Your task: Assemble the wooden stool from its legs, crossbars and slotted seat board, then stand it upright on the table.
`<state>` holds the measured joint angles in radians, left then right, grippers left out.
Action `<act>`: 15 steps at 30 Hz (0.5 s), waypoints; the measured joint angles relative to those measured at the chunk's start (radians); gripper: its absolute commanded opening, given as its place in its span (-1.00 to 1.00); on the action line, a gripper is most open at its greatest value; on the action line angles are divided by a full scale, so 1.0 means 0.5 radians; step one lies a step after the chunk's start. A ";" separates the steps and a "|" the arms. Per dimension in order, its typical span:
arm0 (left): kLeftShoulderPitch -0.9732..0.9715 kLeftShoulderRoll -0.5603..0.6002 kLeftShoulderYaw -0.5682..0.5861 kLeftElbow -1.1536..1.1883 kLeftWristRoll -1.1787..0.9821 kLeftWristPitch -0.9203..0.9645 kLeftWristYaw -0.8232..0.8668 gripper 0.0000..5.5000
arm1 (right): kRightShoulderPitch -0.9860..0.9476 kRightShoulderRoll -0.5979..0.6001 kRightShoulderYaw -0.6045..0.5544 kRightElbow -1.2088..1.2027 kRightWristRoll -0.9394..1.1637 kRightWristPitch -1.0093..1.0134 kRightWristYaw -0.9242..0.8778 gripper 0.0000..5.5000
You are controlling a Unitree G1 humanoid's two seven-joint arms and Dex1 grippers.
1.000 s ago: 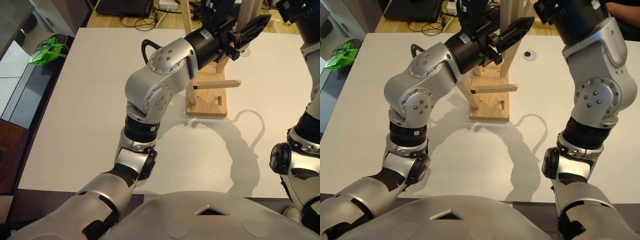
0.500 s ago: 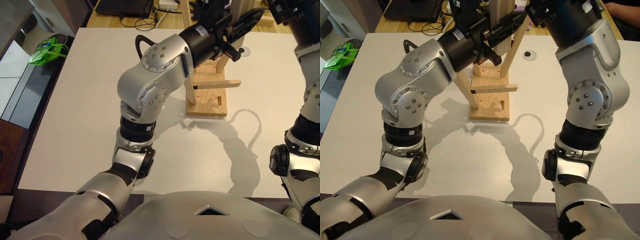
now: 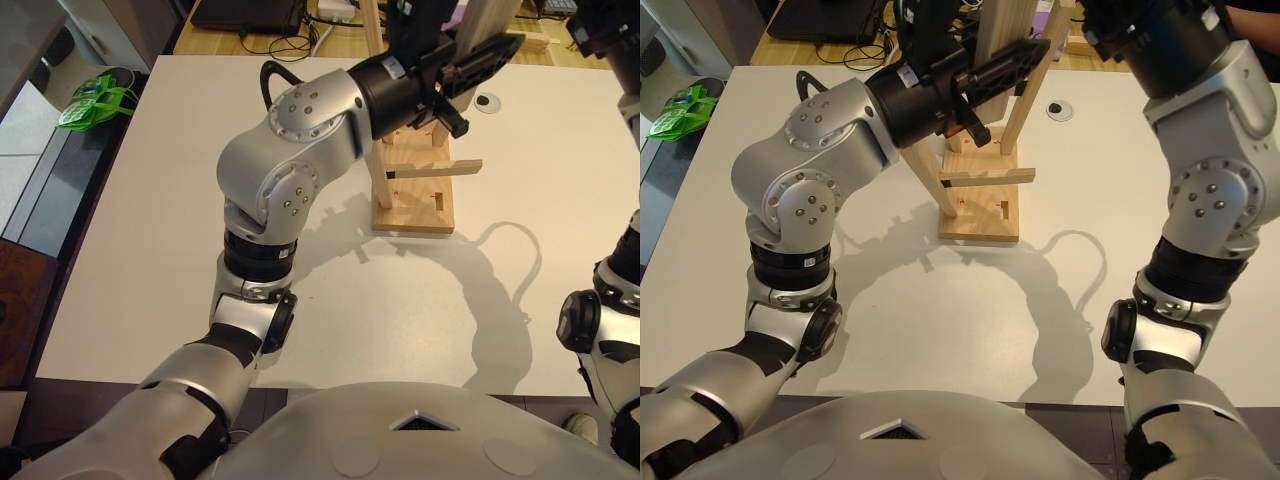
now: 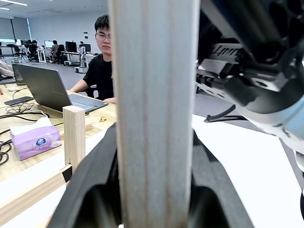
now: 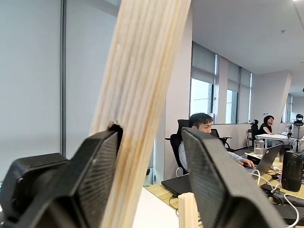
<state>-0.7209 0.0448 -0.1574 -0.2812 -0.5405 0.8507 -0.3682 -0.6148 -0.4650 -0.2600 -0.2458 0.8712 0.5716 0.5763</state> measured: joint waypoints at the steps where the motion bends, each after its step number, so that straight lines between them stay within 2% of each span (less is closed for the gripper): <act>1: -0.003 0.013 -0.001 -0.001 -0.004 0.001 -0.024 -0.62 | -0.031 -0.058 -0.012 0.040 0.046 0.049 0.042 0.15; 7: -0.040 0.094 -0.009 -0.006 -0.047 0.061 -0.164 -0.63 | -0.109 -0.324 -0.071 0.304 0.162 0.208 0.367 0.60; 11: -0.045 0.233 -0.062 0.001 0.151 -0.069 -0.149 -0.63 | -0.098 -0.598 -0.023 0.424 -0.147 0.137 0.499 0.83; 13: -0.045 0.248 -0.130 0.041 0.318 -0.175 -0.080 -0.63 | -0.077 -0.589 0.037 0.388 -0.222 0.136 0.455 0.95; 15: -0.038 0.228 -0.169 0.045 0.364 -0.232 -0.074 -0.63 | -0.023 -0.546 0.044 0.290 -0.194 0.169 0.432 0.96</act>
<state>-0.7400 0.1589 -0.2422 -0.2586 -0.3586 0.7348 -0.4052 -0.6261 -0.7382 -0.2379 -0.1010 0.7742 0.6560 0.7922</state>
